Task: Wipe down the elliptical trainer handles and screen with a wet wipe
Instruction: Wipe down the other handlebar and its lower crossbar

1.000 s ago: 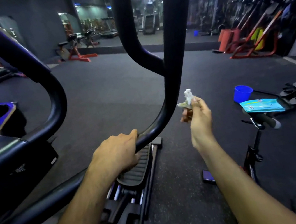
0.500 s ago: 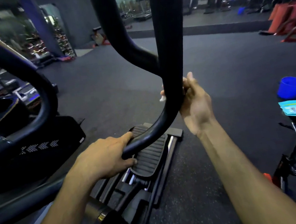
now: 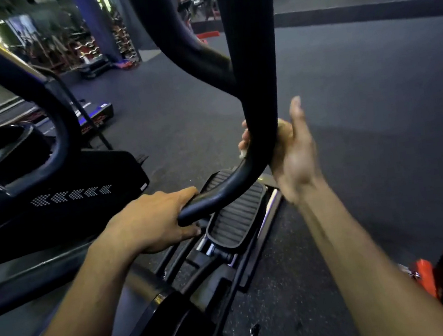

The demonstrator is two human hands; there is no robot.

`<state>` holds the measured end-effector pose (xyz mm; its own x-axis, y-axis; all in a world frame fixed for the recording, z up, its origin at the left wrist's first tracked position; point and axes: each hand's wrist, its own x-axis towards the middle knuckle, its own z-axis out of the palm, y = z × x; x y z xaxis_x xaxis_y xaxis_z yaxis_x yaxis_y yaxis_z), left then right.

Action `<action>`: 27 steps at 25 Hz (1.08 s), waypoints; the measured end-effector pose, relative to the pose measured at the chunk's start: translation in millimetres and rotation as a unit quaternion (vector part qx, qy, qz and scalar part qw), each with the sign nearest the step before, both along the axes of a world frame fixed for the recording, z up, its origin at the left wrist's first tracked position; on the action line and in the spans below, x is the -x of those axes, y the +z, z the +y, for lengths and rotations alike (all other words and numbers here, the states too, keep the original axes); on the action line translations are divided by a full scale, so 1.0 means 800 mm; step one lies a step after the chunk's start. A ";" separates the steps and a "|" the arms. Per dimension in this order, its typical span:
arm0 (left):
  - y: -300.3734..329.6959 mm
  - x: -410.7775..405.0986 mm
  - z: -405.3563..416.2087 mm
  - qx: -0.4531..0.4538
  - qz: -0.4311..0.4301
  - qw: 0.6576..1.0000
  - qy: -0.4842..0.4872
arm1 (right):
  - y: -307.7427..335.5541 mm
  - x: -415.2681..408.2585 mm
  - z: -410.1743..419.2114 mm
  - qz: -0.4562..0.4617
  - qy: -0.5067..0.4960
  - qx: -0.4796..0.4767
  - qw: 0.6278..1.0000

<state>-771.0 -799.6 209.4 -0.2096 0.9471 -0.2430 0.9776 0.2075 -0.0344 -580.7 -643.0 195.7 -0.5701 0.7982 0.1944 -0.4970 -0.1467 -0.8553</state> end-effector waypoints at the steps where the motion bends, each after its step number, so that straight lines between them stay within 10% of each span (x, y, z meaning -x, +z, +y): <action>1: -0.001 0.000 -0.001 -0.002 0.004 1.000 -0.001 | 0.010 0.003 0.013 -0.021 0.053 -0.002 0.998; 5: -0.003 0.001 -0.002 -0.015 0.001 1.000 -0.010 | 0.004 0.020 0.027 0.009 0.166 0.025 0.986; 11: -0.006 0.005 -0.002 -0.033 0.006 0.999 -0.024 | -0.055 0.033 -0.030 0.128 0.038 0.208 0.969; 18: -0.009 0.005 -0.003 -0.027 0.012 0.999 -0.028 | -0.020 0.008 -0.011 0.052 -0.105 0.032 0.993; 27: -0.004 -0.002 -0.009 -0.038 0.023 0.998 -0.036 | -0.061 0.036 -0.075 0.045 -0.239 0.078 0.967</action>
